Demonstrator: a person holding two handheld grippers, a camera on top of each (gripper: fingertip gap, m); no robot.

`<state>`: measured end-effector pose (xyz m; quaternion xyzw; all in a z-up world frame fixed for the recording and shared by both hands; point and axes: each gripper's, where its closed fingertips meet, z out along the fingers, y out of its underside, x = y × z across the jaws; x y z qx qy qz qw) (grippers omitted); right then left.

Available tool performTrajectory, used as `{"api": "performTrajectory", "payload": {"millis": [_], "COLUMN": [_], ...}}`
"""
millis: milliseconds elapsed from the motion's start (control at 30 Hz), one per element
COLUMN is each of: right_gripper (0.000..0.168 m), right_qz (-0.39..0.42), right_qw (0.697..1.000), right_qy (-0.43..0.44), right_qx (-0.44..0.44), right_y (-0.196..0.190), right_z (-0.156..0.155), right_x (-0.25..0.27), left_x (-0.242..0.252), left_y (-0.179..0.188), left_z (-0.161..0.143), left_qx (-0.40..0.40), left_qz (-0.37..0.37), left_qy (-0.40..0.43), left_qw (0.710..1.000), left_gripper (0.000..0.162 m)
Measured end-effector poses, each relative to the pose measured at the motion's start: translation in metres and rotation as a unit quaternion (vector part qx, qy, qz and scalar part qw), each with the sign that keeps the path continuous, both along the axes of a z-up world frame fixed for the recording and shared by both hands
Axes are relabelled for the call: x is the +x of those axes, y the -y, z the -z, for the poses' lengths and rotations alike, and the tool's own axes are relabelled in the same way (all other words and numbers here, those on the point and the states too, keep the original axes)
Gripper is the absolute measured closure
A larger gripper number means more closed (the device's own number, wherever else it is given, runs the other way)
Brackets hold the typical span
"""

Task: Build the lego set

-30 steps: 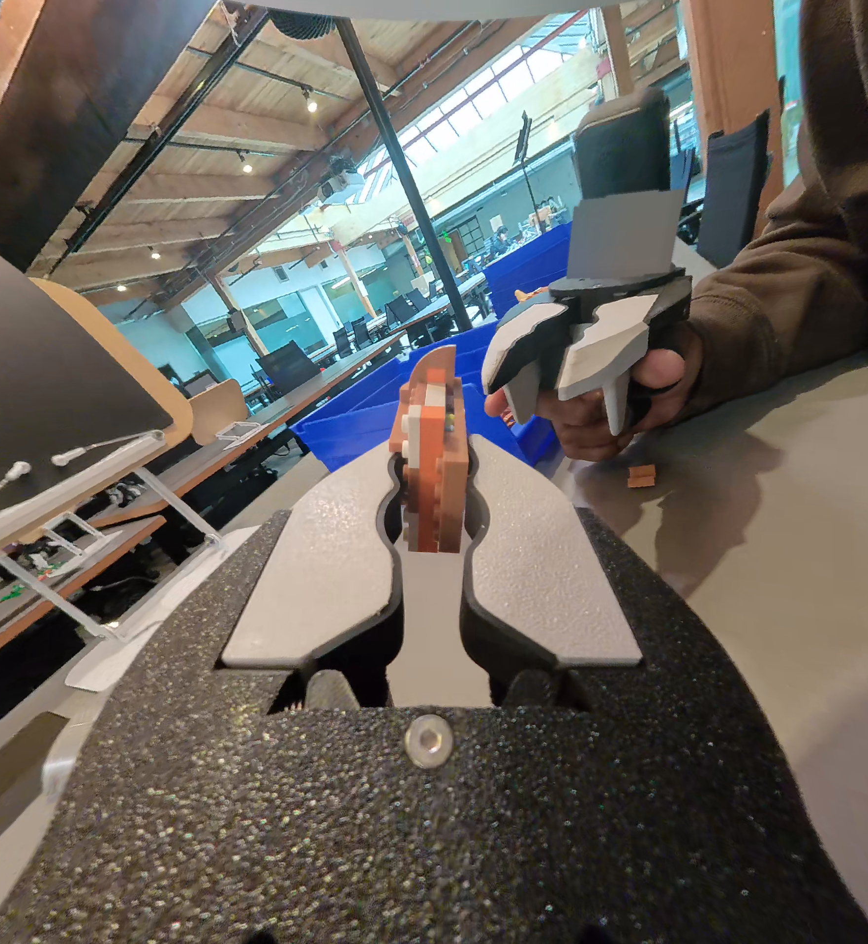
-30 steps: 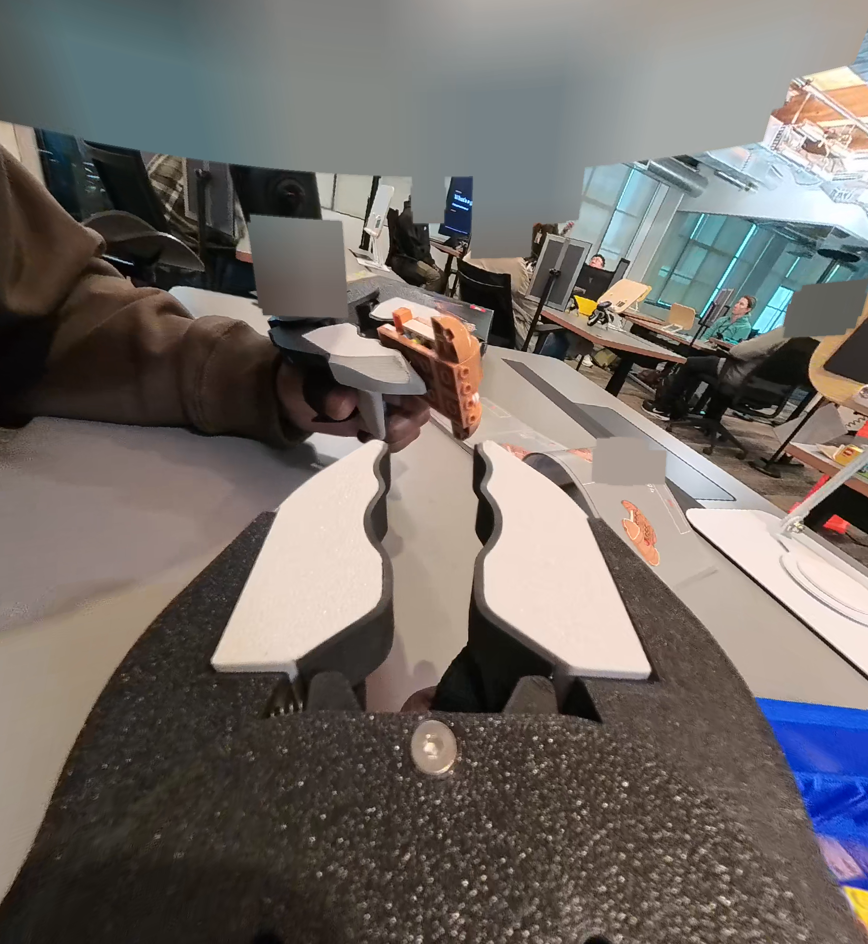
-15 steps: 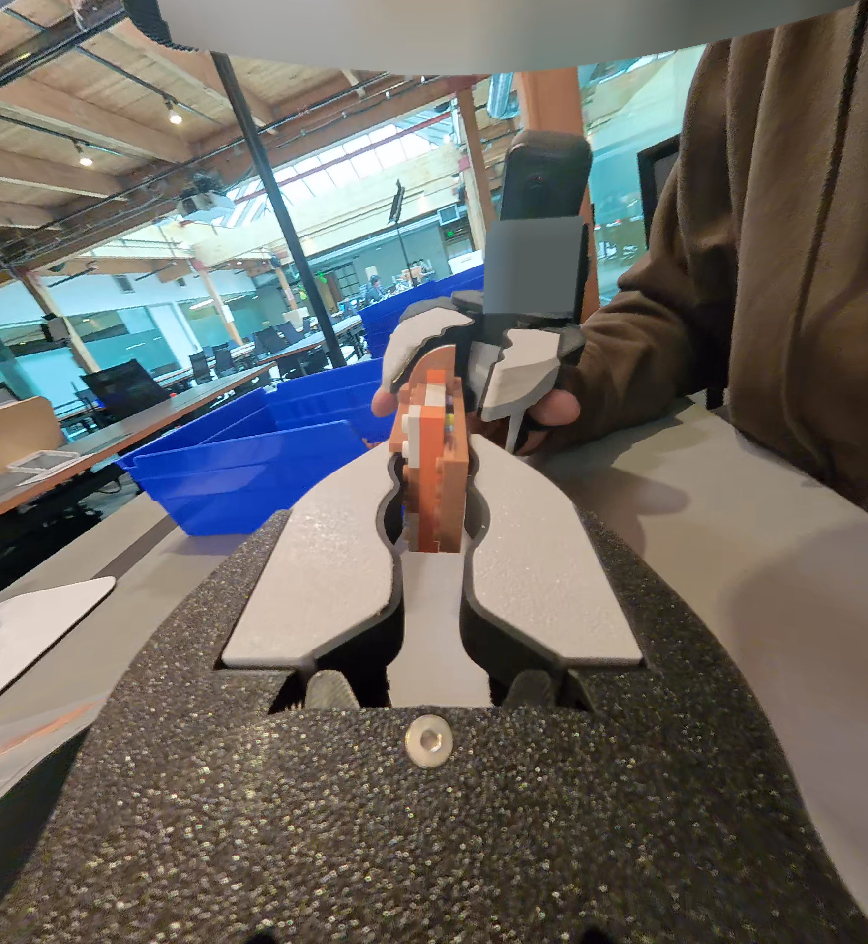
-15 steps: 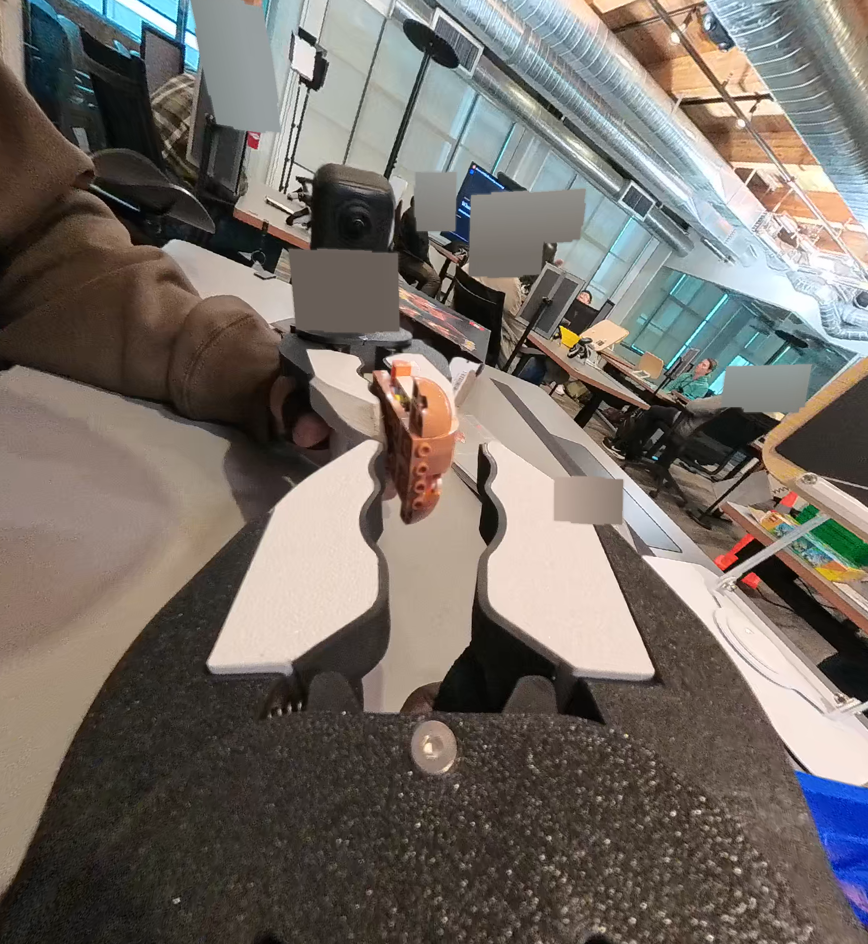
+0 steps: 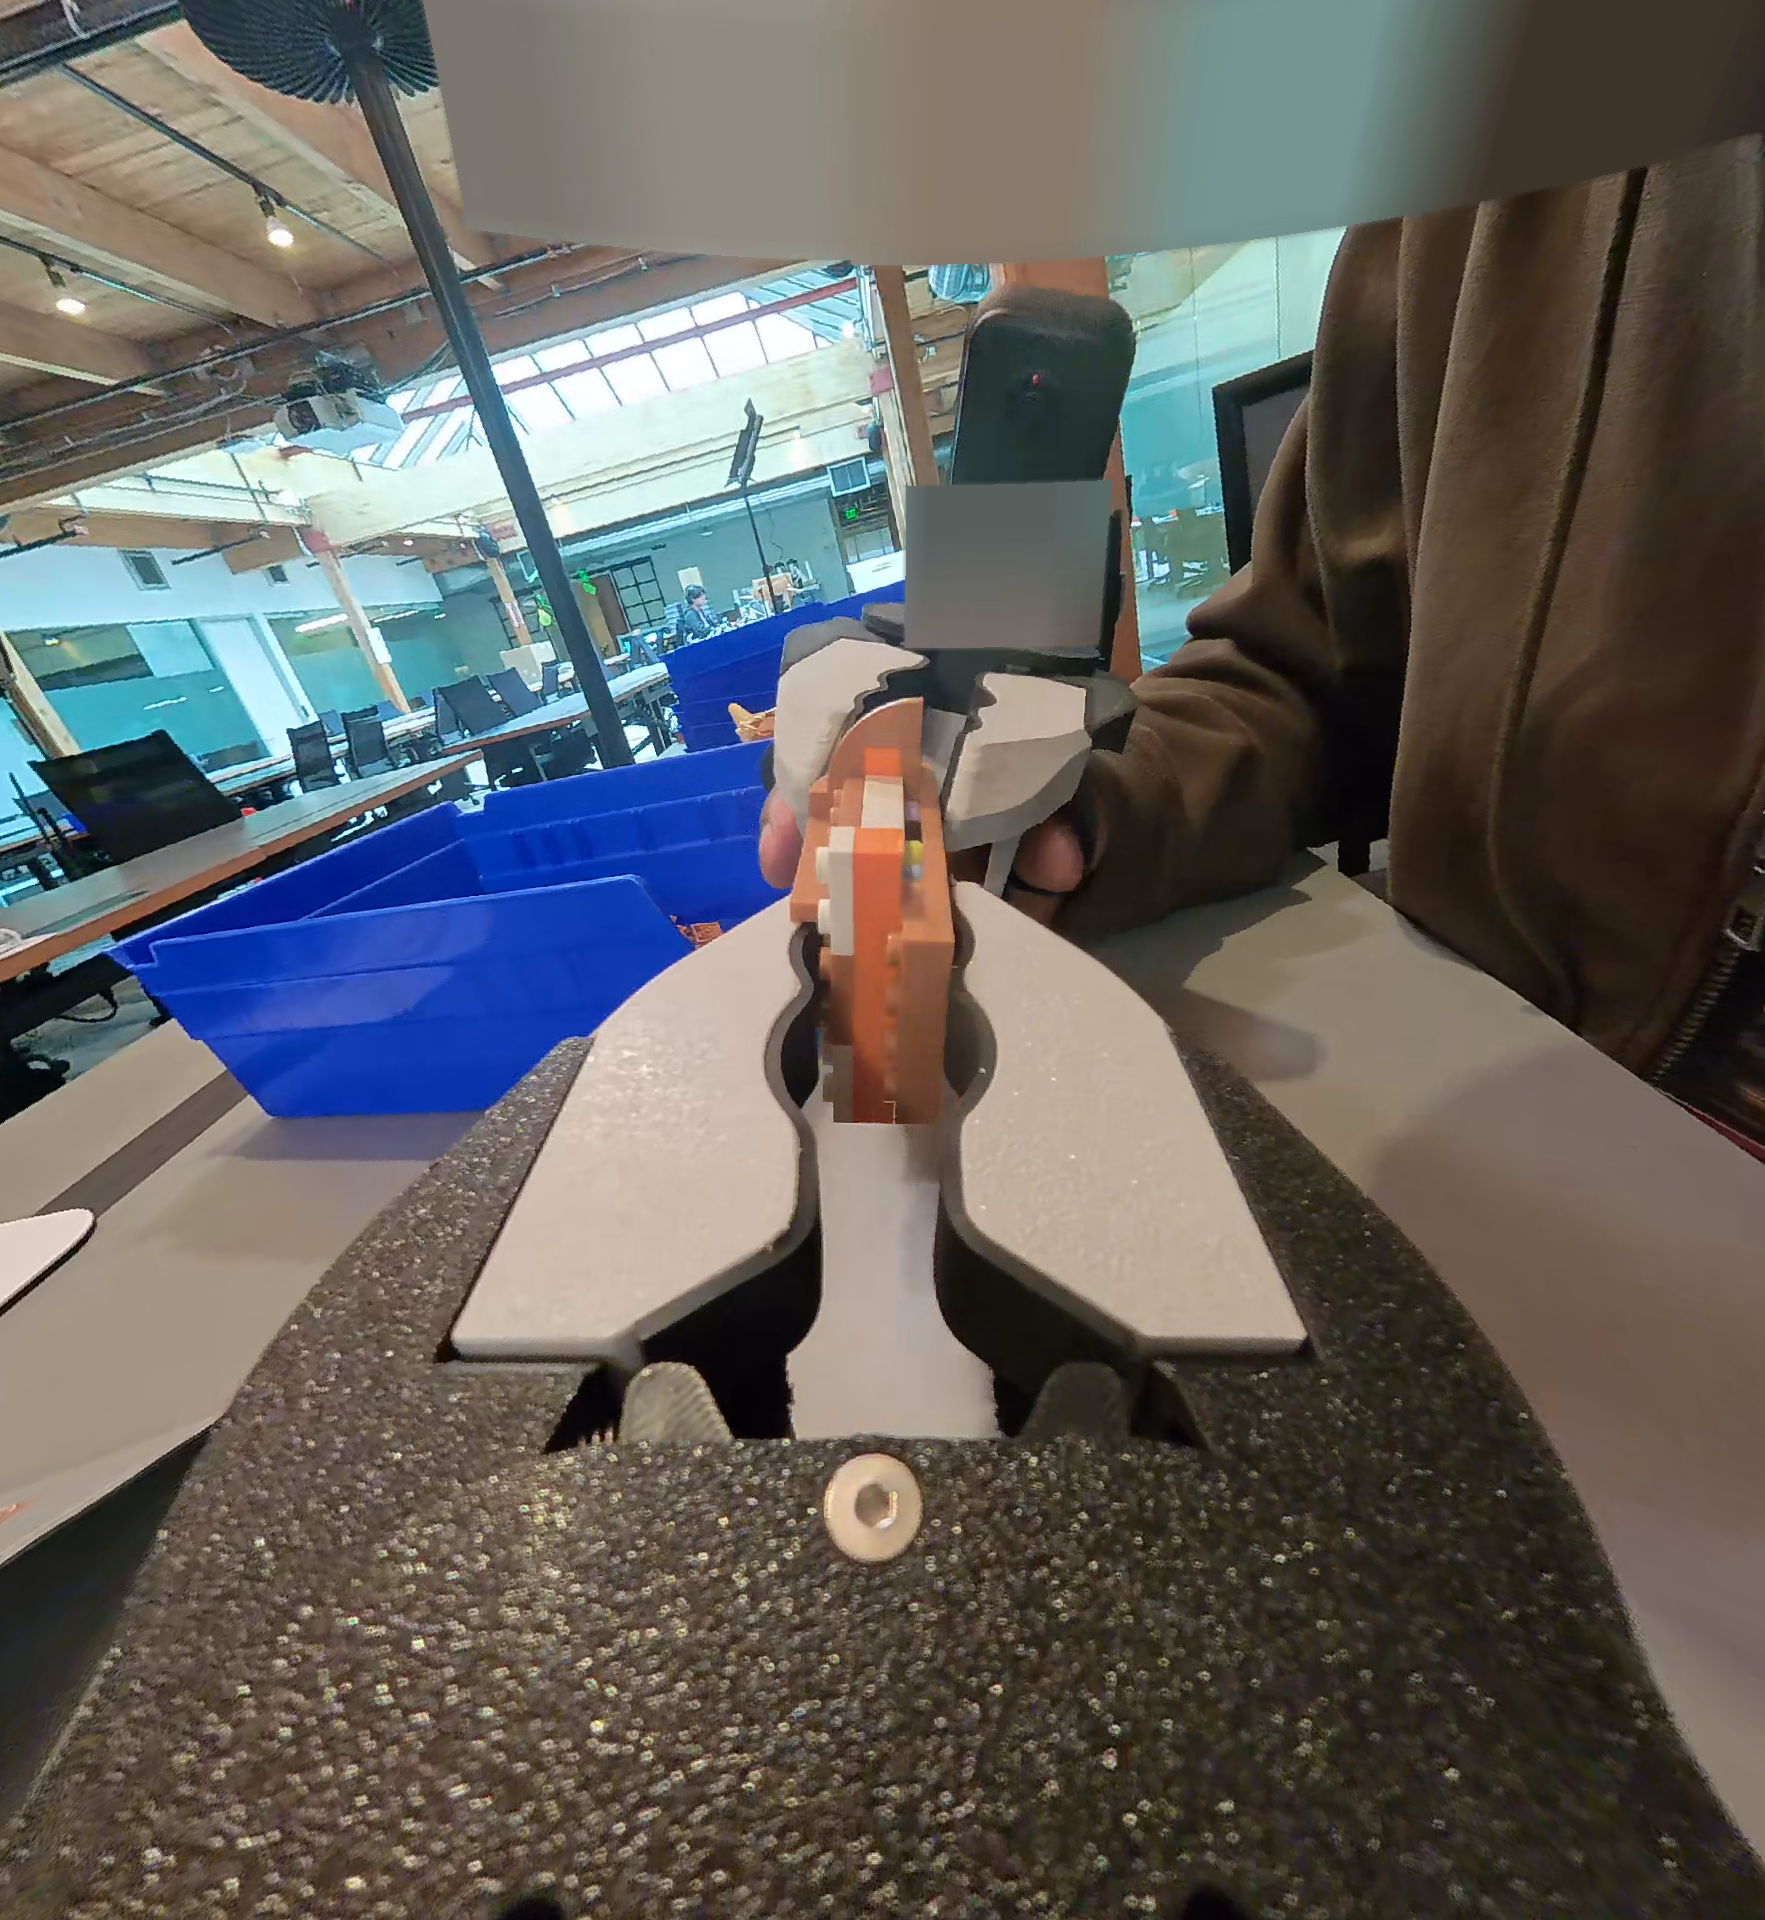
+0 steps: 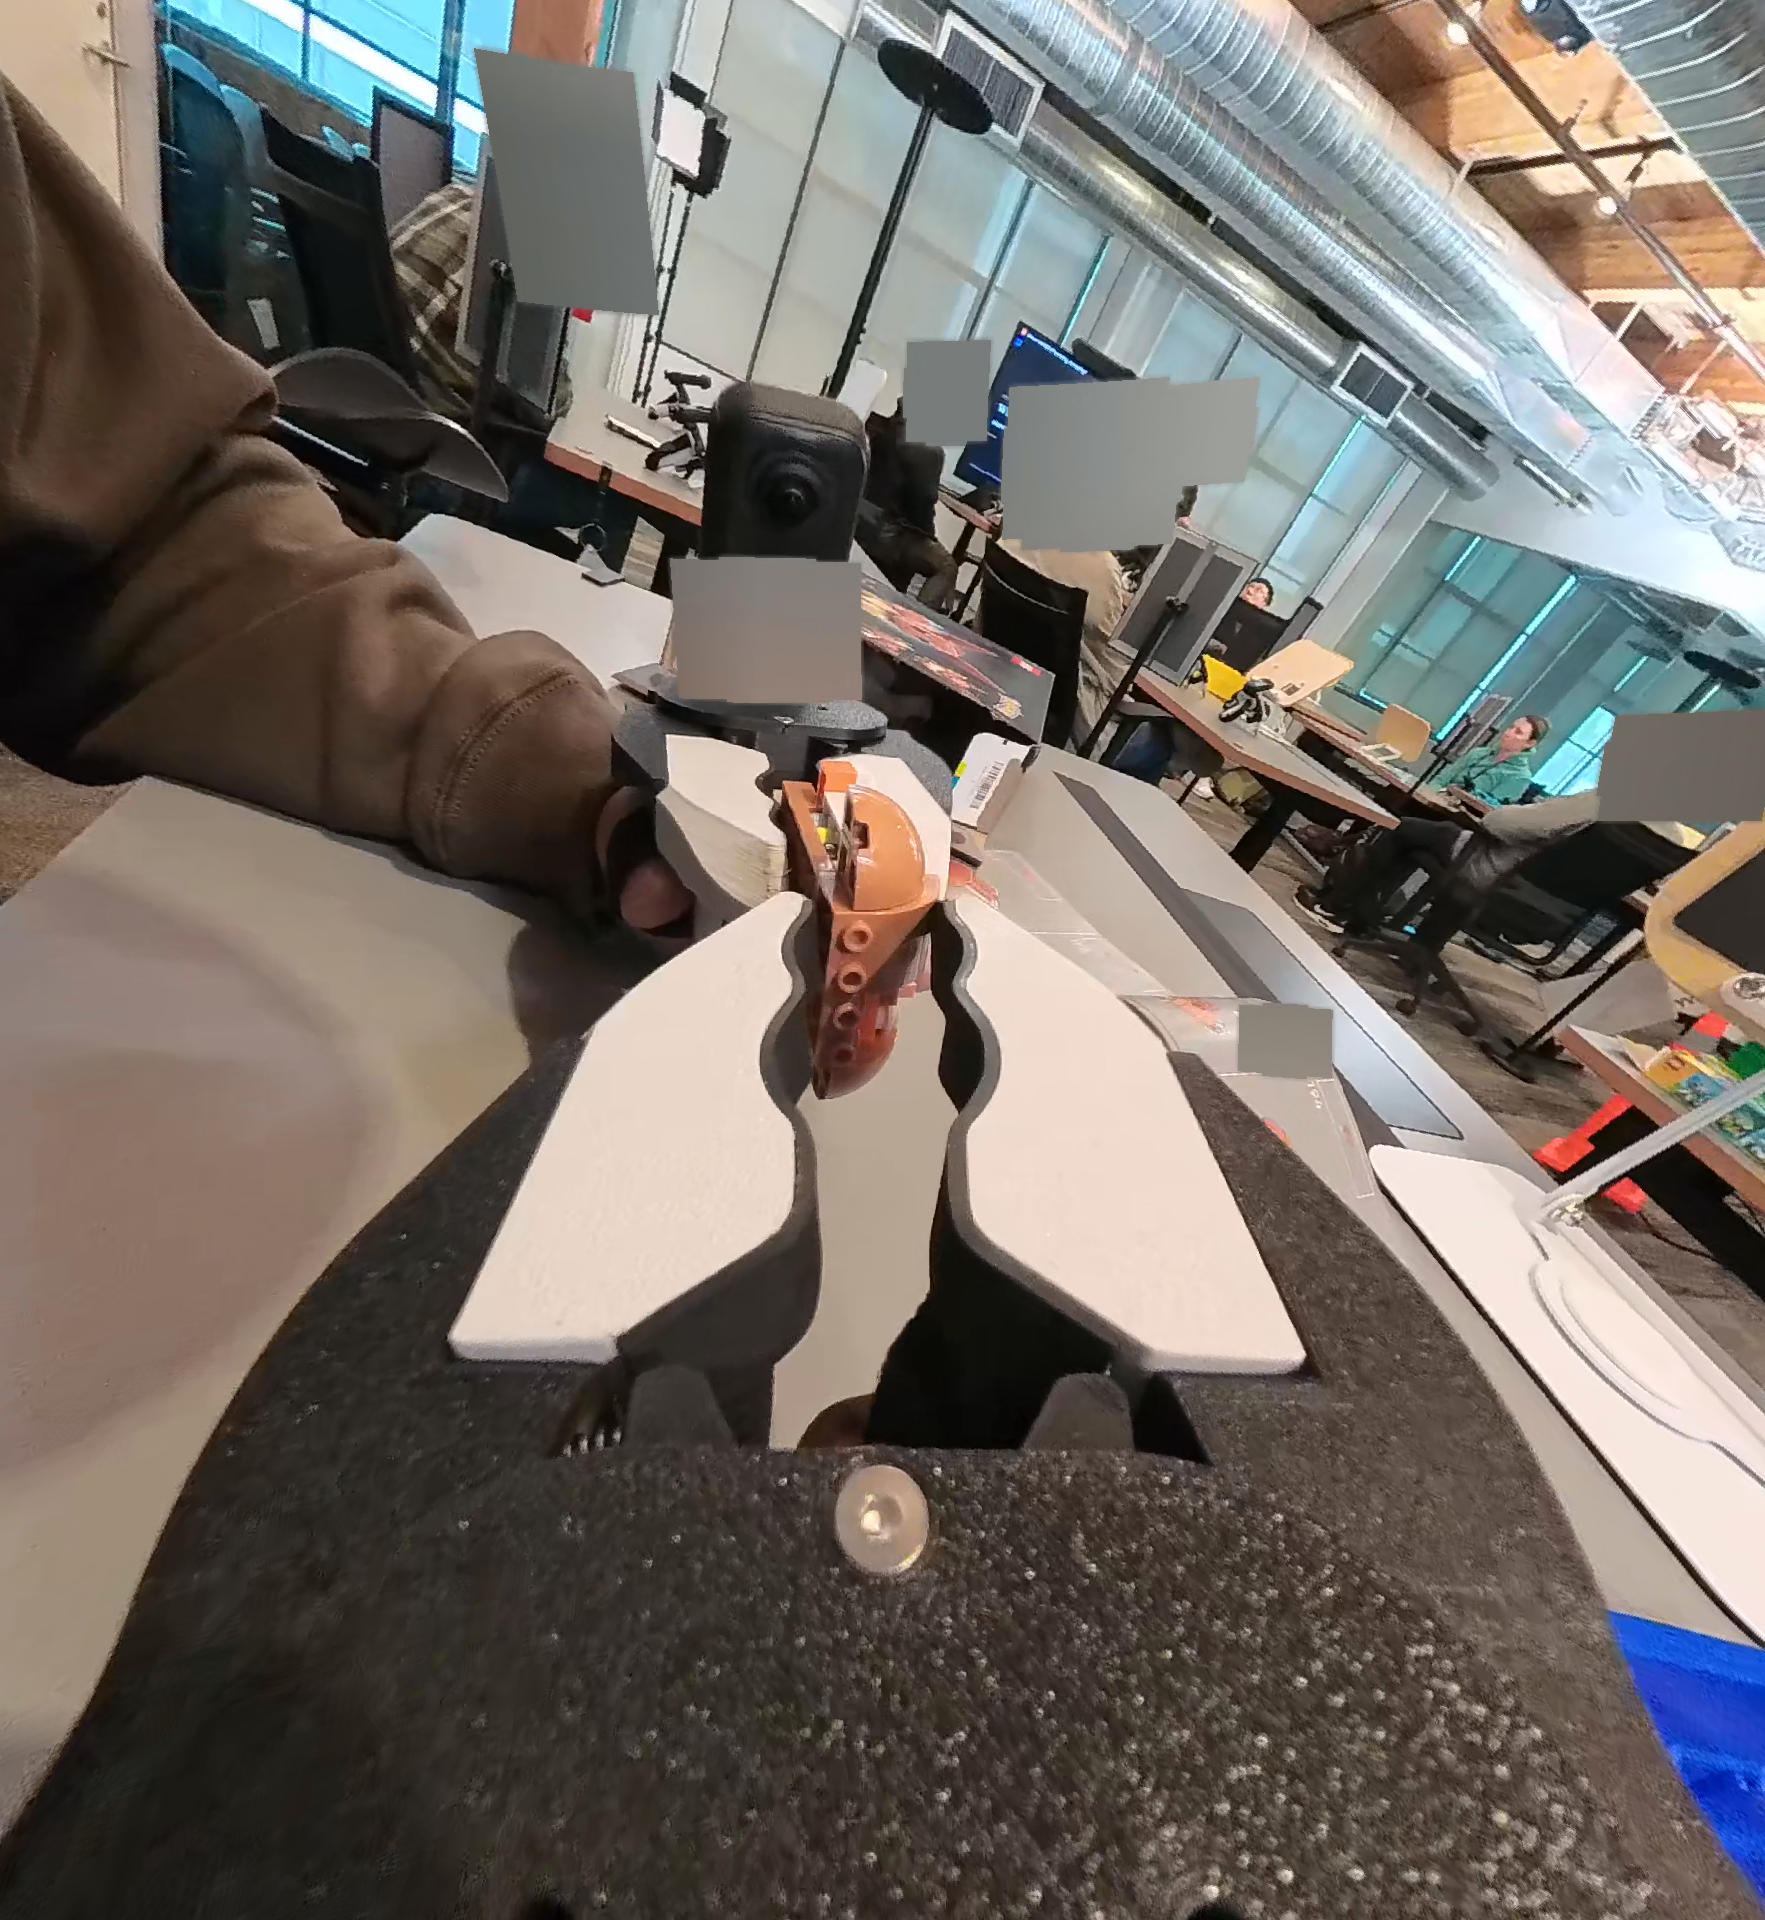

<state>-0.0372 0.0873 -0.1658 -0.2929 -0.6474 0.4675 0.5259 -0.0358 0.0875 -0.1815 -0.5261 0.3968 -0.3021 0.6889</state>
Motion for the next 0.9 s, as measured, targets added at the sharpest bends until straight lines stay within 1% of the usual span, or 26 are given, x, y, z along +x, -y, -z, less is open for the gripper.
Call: {"api": "performTrajectory", "payload": {"millis": [133, 233, 267, 333, 400, 633, 767, 833, 900], "right_gripper": [0.148, 0.147, 0.146, 0.134, 0.132, 0.135, 0.137, 0.138, 0.139], "right_qz": [-0.001, 0.019, 0.025, 0.027, 0.031, 0.024, 0.02, 0.018, 0.013], "right_qw": [1.0, 1.0, 0.999, 0.999, 0.999, 0.997, 0.996, 0.996, 0.995], "right_qy": [0.0, -0.008, -0.012, -0.012, -0.006, 0.013, 0.011, 0.005, -0.001], "right_qx": [-0.011, -0.019, -0.021, -0.03, -0.041, -0.073, -0.083, -0.091, -0.095], "right_y": [-0.001, -0.005, -0.006, -0.008, -0.011, -0.008, -0.01, -0.011, -0.009], "right_z": [0.0, -0.001, -0.002, -0.003, -0.003, 0.0, -0.003, -0.006, -0.009], "right_x": [-0.001, -0.003, -0.003, -0.003, -0.004, -0.006, -0.005, -0.004, -0.003], "left_x": [-0.001, -0.004, -0.006, -0.013, -0.02, -0.017, -0.024, -0.027, -0.03], "left_y": [-0.001, -0.005, -0.006, -0.007, -0.008, 0.001, 0.008, 0.011, 0.012], "left_z": [0.0, -0.002, -0.004, -0.013, -0.022, -0.04, -0.055, -0.059, -0.062], "left_qx": [-0.003, -0.006, -0.007, -0.014, -0.025, -0.055, -0.077, -0.087, -0.088], "left_qz": [-0.002, -0.014, -0.017, -0.018, -0.012, 0.057, 0.121, 0.149, 0.161], "left_qy": [0.003, 0.012, 0.022, 0.06, 0.104, 0.206, 0.292, 0.318, 0.332], "left_qw": [1.0, 1.0, 1.0, 0.998, 0.994, 0.975, 0.946, 0.932, 0.925], "left_gripper": [0.142, 0.142, 0.142, 0.142, 0.142, 0.142, 0.142, 0.142, 0.142]}}
